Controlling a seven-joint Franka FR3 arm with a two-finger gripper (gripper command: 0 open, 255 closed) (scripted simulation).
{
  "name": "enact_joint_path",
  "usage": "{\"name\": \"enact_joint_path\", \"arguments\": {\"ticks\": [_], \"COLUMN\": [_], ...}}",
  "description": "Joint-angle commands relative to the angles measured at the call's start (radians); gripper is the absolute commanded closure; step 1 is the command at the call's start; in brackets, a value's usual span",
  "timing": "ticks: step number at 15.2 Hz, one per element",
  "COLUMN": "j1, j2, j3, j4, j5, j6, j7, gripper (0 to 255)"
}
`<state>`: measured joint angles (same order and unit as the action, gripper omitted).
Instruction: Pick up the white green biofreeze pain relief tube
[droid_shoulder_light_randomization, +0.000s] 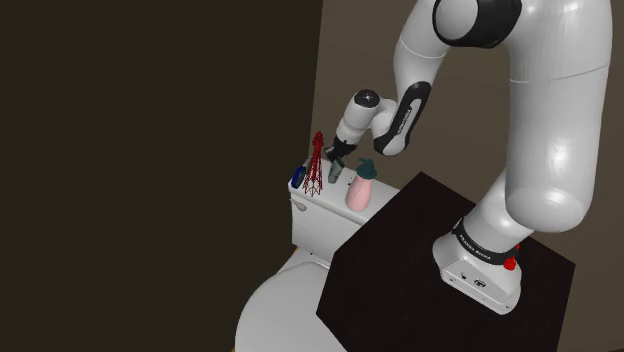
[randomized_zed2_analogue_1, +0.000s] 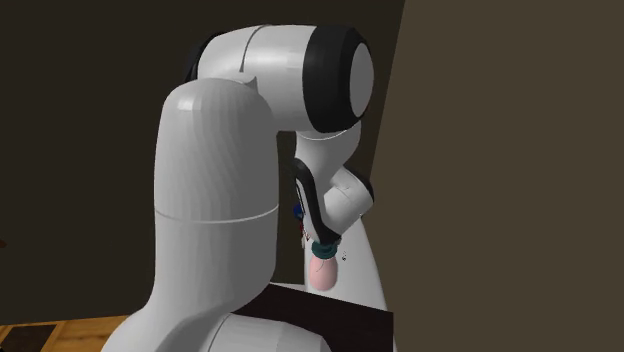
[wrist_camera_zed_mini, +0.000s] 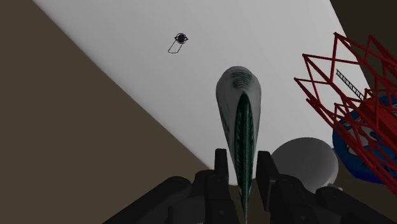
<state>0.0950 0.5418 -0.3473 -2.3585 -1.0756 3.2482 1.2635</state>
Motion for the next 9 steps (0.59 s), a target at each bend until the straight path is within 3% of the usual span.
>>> {"name": "enact_joint_path", "arguments": {"ticks": [1,9], "j1": [-0.049,-0.236], "j2": [-0.038,-0.185], "j3": [0.050,0.254], "j4": [-0.015,-0.083], "j5": [0.008,0.134], "j6": [-0.034,-0.151], "j7": [-0.028,-0.199], "gripper": [255,255]}}
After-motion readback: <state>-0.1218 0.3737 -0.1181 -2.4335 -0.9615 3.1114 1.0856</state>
